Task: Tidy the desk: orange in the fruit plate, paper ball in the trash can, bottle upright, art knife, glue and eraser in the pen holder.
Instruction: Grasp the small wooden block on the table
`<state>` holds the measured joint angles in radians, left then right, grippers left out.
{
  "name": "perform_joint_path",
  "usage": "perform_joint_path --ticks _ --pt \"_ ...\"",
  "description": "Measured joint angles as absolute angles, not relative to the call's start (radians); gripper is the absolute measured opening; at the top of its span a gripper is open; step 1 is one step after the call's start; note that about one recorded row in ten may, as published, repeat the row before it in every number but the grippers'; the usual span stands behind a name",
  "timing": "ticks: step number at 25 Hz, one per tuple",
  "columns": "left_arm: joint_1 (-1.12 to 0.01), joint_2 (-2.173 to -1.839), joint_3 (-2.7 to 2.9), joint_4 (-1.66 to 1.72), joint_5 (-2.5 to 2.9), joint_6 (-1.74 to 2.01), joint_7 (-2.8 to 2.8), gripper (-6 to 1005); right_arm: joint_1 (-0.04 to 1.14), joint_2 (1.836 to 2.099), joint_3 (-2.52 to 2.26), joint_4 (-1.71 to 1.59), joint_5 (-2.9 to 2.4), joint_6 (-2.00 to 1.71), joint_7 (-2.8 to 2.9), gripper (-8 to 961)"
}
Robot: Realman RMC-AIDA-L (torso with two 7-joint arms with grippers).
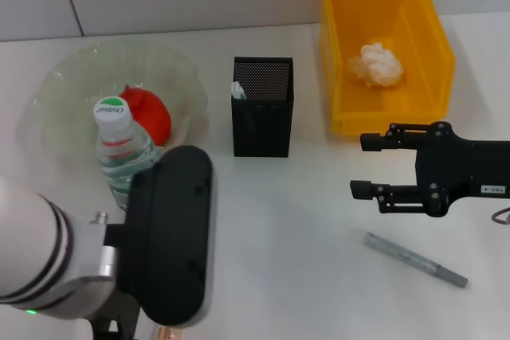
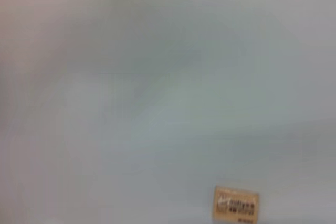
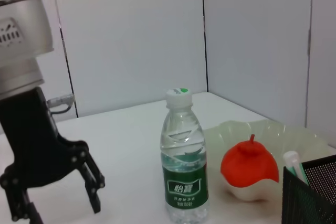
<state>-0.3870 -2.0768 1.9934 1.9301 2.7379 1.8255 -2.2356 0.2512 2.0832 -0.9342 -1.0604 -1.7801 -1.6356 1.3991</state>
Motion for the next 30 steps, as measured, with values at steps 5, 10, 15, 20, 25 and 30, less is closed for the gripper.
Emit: perform_joint_path --ticks 5,10,15,20,25,30 --pt "-0.420 -2.078 2.030 1.926 2.734 1.827 -2.264 761 0.251 2.081 -0.929 -1.041 -1.765 -1.635 1.396 712" --pt "-0.434 -2.079 2.053 1.907 2.728 1.810 -2.276 754 0.251 2.080 -0.927 -1.038 -1.764 -1.637 1.394 712" --pt "-0.435 -2.079 2.068 1.886 2.728 1.794 -2.278 747 0.250 2.080 -0.927 -1.037 -1.764 -1.639 1.393 712" --pt "-0.435 -2.079 2.075 1.871 2.727 1.773 -2.294 741 0.251 2.081 -0.929 -1.037 -1.764 -1.637 1.392 712" --pt "-0.438 -2.079 2.085 1.841 2.726 1.750 -2.312 734 0.252 2.081 -0.932 -1.037 -1.765 -1.637 1.392 712" --pt "-0.459 -2.080 2.103 1.790 2.725 1.730 -2.349 728 0.255 2.082 -0.934 -1.037 -1.766 -1.637 1.392 712"
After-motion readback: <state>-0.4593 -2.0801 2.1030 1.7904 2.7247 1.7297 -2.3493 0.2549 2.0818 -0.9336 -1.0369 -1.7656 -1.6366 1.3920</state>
